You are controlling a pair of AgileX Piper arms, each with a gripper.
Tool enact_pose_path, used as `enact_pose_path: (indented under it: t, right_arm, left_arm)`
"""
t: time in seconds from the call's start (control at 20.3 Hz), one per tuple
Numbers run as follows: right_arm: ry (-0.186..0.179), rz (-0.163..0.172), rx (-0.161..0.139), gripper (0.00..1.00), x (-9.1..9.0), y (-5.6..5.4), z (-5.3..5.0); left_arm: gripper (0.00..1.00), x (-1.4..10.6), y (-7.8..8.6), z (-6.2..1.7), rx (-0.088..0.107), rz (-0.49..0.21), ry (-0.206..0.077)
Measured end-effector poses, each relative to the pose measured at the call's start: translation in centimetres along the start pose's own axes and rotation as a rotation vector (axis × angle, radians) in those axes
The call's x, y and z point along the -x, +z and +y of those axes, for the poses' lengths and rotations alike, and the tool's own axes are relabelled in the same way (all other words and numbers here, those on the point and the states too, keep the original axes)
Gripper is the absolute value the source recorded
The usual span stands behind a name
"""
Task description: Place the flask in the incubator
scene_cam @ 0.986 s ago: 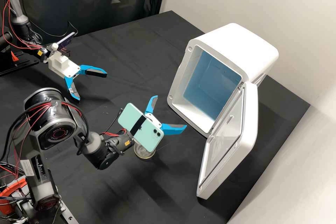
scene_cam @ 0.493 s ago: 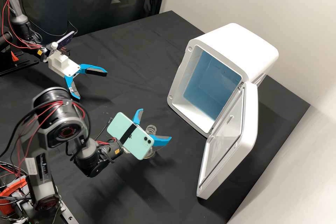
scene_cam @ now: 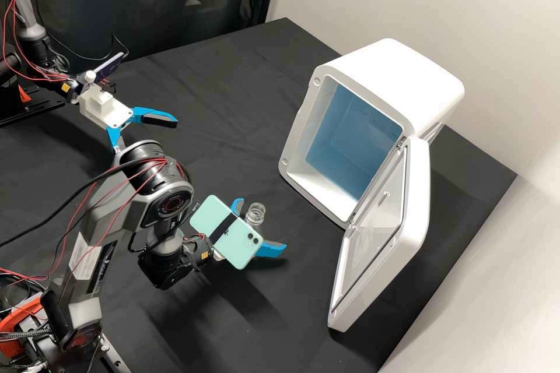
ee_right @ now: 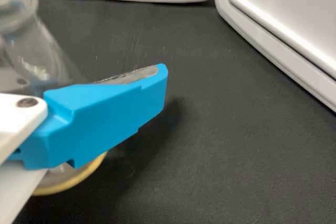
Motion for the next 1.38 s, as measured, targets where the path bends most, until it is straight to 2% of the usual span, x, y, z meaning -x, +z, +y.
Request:
enact_pose_path:
  t: [0.2,0.35,0.39,0.74,0.79,0.99,1.18,1.38]
  right_arm:
    - [-0.006,-0.025,0.0,1.0,-0.5,0.5,-0.3]
    - [-0.009,-0.03,0.0,1.0,-0.5,0.6,-0.3]
    - [-0.009,-0.03,0.0,0.0,-0.5,0.6,-0.3]
    - [0.006,-0.045,-0.007,0.0,-0.4,0.9,0.2]
    - [0.011,-0.05,-0.008,0.0,-0.2,0.9,0.4]
    - [0.045,-0.039,-0.009,0.0,0.6,0.6,1.2]
    - [0.074,-0.028,0.032,0.0,1.3,0.0,1.8]
    - [0.114,-0.022,0.039,0.0,2.0,-0.3,2.5]
  left_arm:
    - [1.0,0.0,0.0,0.02,0.0,0.0,0.002]
    - [1.0,0.0,0.0,0.07,-0.001,-0.001,0.004]
    - [1.0,0.0,0.0,0.17,-0.002,-0.001,0.009]
    - [1.0,0.1,0.0,0.25,-0.003,-0.002,0.013]
    - [1.0,0.1,0.1,0.24,-0.003,-0.005,0.012]
    - [1.0,0.0,0.3,0.22,-0.004,-0.013,0.011]
    - [1.0,0.0,0.3,0.21,-0.005,-0.015,0.011]
    - [1.0,0.0,0.3,0.21,-0.005,-0.015,0.011]
